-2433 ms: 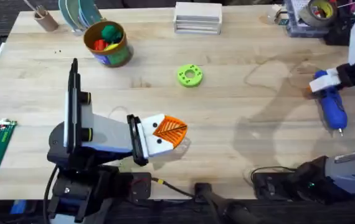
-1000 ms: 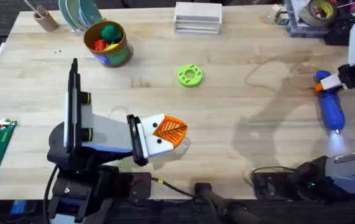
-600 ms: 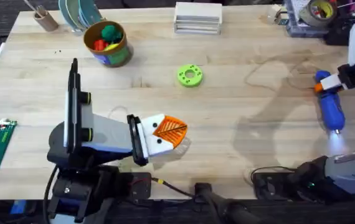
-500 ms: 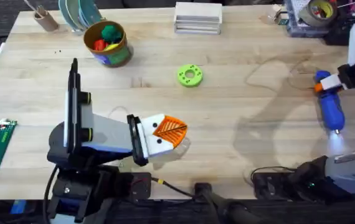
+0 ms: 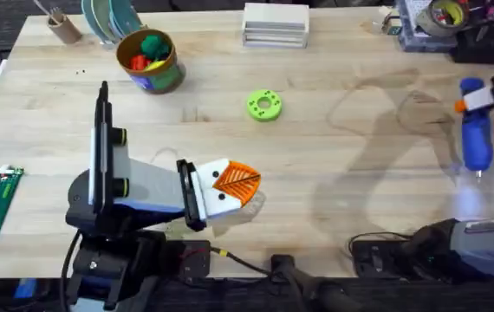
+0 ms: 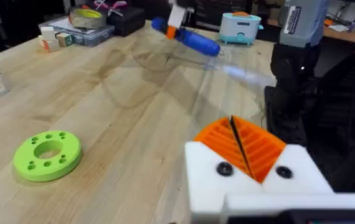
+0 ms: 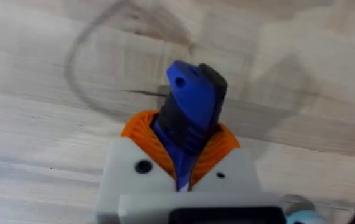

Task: Pick up the gripper from the table and insert it into the empty holder that is missing its gripper. Then pick up a screw, insert it into the mounting hole, and use the screwdriver to tighten it. Finally, clean up the table by picking up the vegetable and placing it into the bucket.

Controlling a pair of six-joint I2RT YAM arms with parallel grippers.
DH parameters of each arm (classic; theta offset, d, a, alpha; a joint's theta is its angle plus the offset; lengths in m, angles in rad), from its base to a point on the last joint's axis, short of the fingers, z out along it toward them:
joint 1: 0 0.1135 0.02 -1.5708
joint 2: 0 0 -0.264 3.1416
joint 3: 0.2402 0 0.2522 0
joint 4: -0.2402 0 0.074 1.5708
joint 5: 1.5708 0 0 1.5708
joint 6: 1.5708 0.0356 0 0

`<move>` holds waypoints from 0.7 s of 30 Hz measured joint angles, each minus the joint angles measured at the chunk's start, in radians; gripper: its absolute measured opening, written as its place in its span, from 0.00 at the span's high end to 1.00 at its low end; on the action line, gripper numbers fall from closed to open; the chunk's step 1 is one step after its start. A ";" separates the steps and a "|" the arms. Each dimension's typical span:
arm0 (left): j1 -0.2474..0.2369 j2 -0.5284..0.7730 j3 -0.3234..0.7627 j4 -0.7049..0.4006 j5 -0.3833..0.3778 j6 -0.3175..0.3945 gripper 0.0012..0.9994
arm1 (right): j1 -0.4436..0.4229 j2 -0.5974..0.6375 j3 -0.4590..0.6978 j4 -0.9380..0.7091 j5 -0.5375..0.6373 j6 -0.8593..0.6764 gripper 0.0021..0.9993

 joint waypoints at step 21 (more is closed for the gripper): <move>0.000 0.000 0.000 0.000 0.000 0.014 0.99 | 0.264 -0.422 0.028 0.098 -0.084 0.316 0.92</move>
